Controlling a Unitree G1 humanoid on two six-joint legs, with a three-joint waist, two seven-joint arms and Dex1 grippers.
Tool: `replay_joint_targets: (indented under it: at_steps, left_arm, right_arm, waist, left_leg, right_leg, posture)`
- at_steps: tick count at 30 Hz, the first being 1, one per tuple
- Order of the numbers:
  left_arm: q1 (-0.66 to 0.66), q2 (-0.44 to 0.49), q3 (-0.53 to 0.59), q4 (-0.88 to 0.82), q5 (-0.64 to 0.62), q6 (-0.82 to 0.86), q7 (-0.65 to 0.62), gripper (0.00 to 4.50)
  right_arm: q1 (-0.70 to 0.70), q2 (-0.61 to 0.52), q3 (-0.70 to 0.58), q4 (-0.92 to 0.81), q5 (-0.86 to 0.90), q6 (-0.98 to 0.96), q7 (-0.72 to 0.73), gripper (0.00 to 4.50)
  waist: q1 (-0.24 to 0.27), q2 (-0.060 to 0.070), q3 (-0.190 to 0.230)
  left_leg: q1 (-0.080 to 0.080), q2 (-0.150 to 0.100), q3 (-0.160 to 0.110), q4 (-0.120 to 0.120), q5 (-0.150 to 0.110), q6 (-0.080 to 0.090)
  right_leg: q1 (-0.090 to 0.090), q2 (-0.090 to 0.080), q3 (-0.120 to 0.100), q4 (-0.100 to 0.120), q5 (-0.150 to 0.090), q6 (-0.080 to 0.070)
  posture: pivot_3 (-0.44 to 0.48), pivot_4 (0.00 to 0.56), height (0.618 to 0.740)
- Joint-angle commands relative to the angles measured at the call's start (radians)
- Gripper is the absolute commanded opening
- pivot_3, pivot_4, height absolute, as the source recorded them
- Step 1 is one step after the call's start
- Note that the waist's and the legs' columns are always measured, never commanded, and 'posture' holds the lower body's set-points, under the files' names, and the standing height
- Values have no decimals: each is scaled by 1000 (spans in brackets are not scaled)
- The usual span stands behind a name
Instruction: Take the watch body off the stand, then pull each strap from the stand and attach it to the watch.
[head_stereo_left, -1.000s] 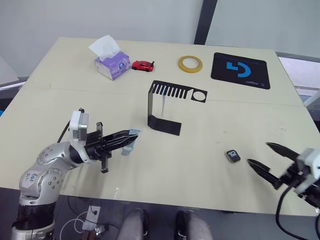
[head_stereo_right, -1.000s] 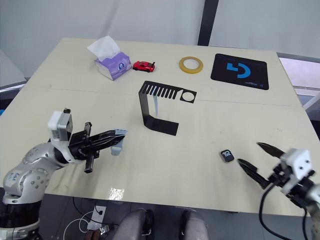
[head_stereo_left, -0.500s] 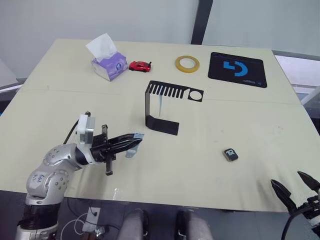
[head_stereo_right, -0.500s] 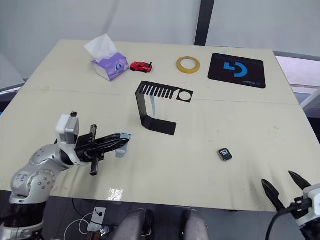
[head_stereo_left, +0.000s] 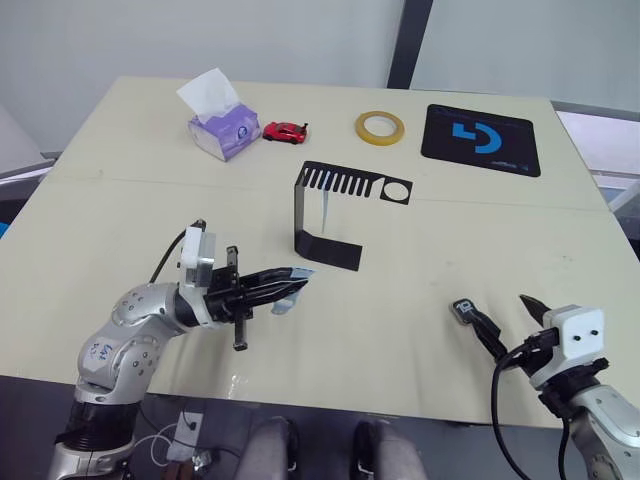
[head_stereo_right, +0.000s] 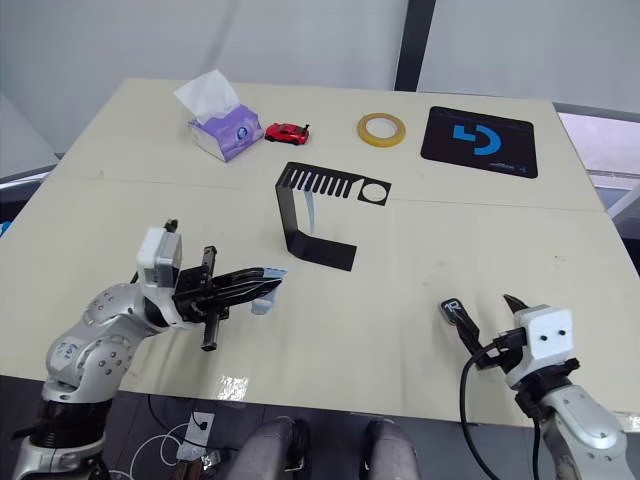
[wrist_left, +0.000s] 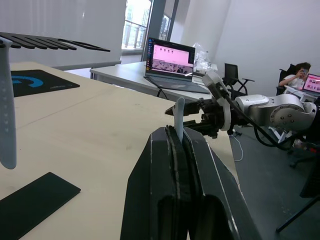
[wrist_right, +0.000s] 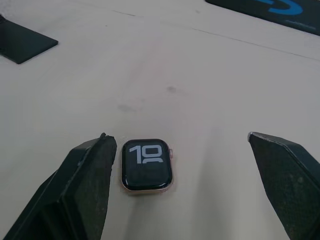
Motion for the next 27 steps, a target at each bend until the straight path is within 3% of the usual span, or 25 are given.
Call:
replay_joint_targets:
  at_steps: [1,12,27]
  left_arm:
    - [-19,-7,-10,-36,6,-10,9,0]
    - [-15,-12,-35,-54,1,-1,20,0]
    - [-6,-11,-39,-65,-3,6,32,0]
  right_arm:
    - [-16,-8,10,-20,13,58,-20,4476]
    - [-81,-37,73,73,1,96,33,4476]
    - [-119,-18,129,99,-12,150,-2,4476]
  waist:
    - [0,0,0]
    - [-1,0,0]
    - [-1,0,0]
  left_leg:
    - [0,0,0,0,0,0]
    - [0,0,0,1,0,1]
    - [0,0,0,1,1,1]
  right_leg:
    - [0,0,0,0,0,0]
    - [0,1,0,1,0,0]
    - [0,1,0,1,0,0]
  posture:
    - [0,150,740]
    - [0,150,740]
    - [0,150,740]
